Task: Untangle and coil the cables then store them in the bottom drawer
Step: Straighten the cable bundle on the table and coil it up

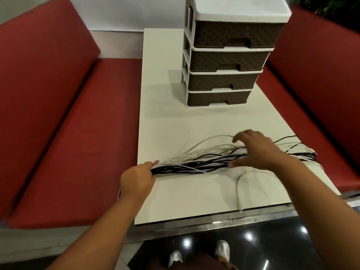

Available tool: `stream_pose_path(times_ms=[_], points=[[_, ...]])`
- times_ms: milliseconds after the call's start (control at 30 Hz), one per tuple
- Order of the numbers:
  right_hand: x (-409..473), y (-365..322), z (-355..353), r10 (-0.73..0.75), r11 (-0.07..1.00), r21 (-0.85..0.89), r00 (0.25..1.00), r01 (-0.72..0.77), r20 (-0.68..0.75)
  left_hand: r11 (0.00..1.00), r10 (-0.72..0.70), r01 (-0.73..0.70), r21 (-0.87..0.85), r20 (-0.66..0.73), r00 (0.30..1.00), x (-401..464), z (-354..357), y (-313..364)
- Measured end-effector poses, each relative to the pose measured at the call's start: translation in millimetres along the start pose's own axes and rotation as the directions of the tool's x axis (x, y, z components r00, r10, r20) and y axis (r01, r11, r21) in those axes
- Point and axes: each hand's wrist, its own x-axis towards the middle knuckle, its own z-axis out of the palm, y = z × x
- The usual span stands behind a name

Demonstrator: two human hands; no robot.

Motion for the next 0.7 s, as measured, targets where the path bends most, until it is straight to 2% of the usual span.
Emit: stream_pose_path(times_ms=[100,167,233,367,467,700], points=[[-2.6,-61.2,2.6,-0.202,0.973,0.072,0.962,0.218,-0.186,1.0,-0.004,0.004,0.007,-0.002,1.0,-0.1,0.4,-0.2],[-1.8,-105.3,23.3,-0.384,0.913,0.073,0.905,0.402,-0.181,1.0,-0.006,0.006,0.007,0.005,1.0,-0.4,-0.4,0.3],[2.3,-140.0,47.5,-0.463,0.885,0.008,0.881,0.466,-0.097,1.0,-0.016,0.016,-0.005,0.015,1.0,-1.0,-1.1,0.4],[16.1,-147.0,64.0,-0.374,0.926,-0.065,0.926,0.371,-0.046,1.0,-0.006,0.007,-0.021,0.046,0.999,-1.3,-3.7,1.5],[19.7,-122.0,63.6,-0.391,0.917,-0.077,0.92,0.391,0.017,1.0,-0.013,0.014,-0.013,0.034,0.999,-1.4,-5.2,2.7],[18.7,5.0,40.5,-0.138,0.98,-0.129,0.986,0.149,0.089,1.0,-0.029,0.029,0.0,0.055,0.998,-1.8,-8.1,5.0]])
